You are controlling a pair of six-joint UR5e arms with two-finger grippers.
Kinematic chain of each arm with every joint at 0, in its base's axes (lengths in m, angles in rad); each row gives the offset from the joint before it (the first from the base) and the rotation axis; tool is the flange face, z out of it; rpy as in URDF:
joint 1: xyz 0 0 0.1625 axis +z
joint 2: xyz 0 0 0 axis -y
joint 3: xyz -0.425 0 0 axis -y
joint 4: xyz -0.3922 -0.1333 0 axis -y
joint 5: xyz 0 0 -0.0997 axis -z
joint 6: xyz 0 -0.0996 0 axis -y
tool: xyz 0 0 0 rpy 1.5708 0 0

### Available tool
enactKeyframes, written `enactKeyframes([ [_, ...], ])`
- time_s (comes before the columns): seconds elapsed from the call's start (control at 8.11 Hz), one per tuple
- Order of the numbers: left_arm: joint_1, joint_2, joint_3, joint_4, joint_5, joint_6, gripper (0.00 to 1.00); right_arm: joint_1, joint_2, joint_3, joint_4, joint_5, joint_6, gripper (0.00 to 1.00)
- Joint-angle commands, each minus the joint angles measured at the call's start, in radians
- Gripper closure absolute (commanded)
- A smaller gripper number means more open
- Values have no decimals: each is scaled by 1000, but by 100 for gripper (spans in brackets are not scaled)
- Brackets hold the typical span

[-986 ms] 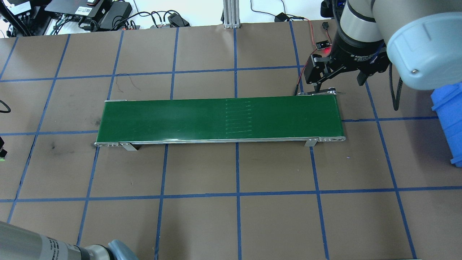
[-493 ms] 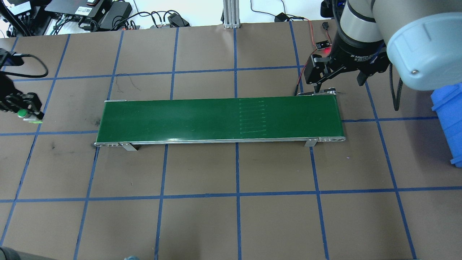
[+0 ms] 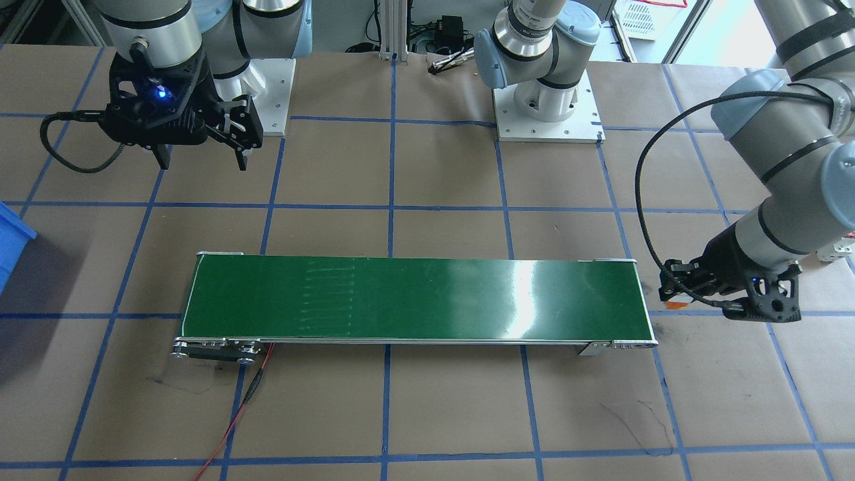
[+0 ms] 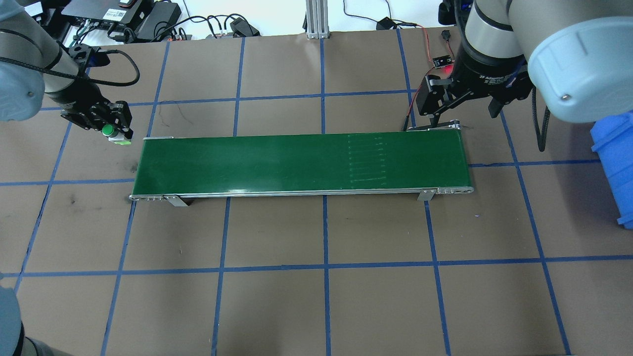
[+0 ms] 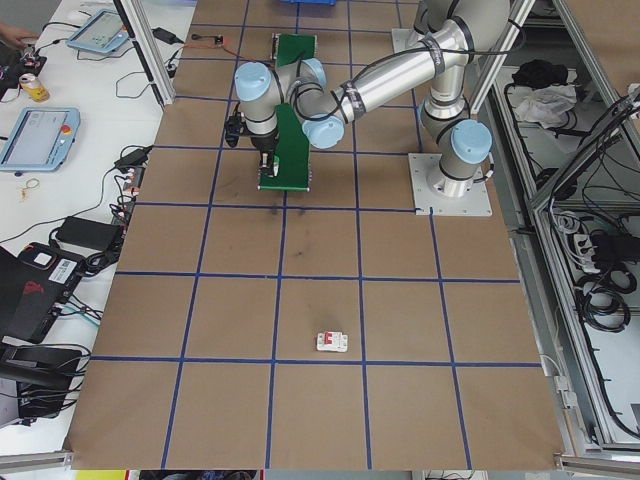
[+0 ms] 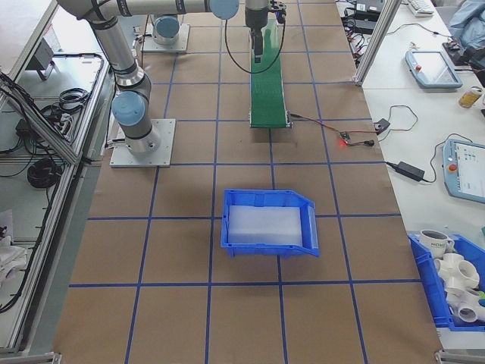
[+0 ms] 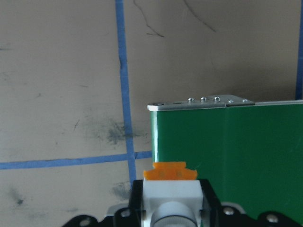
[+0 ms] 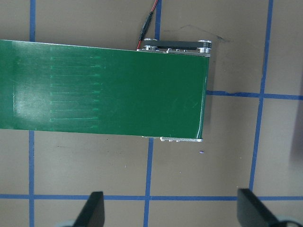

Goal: Move button from left to right

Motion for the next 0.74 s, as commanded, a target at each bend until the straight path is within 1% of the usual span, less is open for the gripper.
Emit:
enactKeyframes([
  [0.0,-29,-75,1,-9,-2,-12,100,0,8,0,-1,-1,-2,0],
  [0.25,-38,-77,1,-11,-8,-17,100,0,8,-1,-1,-1,-4,0],
  [0.37,-52,-77,-1,-8,0,-17,100,0,8,0,-1,-1,-4,0],
  [0.62,-55,-75,-2,-11,1,-47,80,0,8,-1,-1,-1,-2,0],
])
